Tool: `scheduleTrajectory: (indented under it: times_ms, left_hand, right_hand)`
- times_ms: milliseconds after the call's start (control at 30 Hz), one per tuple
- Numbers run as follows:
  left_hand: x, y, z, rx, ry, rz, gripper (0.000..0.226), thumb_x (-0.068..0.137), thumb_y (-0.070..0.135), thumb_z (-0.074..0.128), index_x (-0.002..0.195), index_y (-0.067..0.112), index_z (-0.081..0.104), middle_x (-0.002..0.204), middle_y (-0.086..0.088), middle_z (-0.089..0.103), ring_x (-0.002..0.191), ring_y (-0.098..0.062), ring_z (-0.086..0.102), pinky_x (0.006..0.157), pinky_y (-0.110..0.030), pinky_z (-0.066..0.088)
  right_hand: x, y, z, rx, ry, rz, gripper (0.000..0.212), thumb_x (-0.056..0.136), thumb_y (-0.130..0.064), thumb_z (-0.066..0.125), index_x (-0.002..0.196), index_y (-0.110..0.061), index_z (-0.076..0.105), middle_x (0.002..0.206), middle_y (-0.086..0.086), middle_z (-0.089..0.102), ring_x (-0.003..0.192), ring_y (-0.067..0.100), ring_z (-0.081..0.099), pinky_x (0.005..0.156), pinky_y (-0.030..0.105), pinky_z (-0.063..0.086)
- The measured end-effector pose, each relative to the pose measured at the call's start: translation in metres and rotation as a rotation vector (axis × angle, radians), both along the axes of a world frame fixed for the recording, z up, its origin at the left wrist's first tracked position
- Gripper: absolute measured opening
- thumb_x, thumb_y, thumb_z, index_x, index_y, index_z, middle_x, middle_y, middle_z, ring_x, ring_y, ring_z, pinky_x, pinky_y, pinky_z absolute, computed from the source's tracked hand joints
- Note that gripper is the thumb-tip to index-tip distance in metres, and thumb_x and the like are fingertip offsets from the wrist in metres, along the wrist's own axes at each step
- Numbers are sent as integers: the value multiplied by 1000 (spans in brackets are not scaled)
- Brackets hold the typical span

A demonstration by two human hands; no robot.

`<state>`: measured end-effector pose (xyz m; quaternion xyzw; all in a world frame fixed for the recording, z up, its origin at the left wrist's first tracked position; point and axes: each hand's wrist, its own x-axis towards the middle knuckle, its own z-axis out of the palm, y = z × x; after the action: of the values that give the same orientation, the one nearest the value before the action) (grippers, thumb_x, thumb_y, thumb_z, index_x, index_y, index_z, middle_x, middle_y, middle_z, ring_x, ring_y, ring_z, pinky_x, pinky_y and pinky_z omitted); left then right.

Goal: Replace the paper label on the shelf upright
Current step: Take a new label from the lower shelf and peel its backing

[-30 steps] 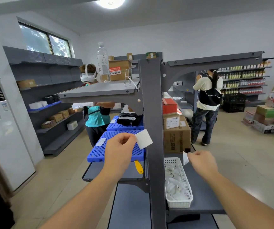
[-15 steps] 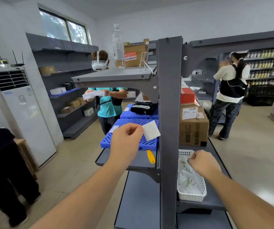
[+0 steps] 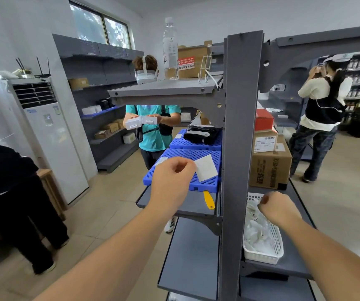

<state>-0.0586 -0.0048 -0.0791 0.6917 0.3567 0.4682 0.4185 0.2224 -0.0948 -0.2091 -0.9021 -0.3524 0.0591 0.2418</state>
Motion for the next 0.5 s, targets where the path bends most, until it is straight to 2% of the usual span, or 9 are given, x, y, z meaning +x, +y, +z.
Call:
scheduleTrajectory:
  times_ms: [133, 300, 400, 500]
  left_hand:
    - [2, -1, 1, 16, 11, -2, 17, 94, 19, 66, 82, 16, 78, 81, 8, 73, 66, 7, 60, 61, -28, 54]
    - [3, -3, 3, 32, 18, -10, 17, 95, 19, 66, 84, 16, 78, 81, 13, 72, 68, 12, 60, 53, -14, 49]
    - [3, -3, 5, 27, 13, -11, 16, 95, 19, 66, 84, 18, 78, 78, 14, 73, 66, 11, 61, 52, -11, 48]
    - [5, -5, 7, 16, 1, -27, 17, 94, 18, 67, 81, 17, 78, 74, 7, 73, 59, 5, 58, 54, -15, 48]
  right_hand:
    - [6, 2, -4, 21, -12, -14, 37, 88, -23, 58, 55, -10, 48, 55, 8, 60, 52, 25, 59, 45, 27, 36]
    - [3, 0, 0, 23, -34, -1, 42, 88, -20, 63, 51, -20, 44, 52, 1, 54, 52, 21, 54, 44, 26, 32]
    - [-2, -2, 6, 85, 22, -21, 30, 89, -21, 60, 60, -16, 53, 60, 5, 62, 57, 23, 60, 46, 28, 39]
    - [-11, -6, 19, 206, 48, -41, 20, 92, -23, 56, 73, -17, 63, 68, 4, 68, 64, 22, 63, 52, 31, 48]
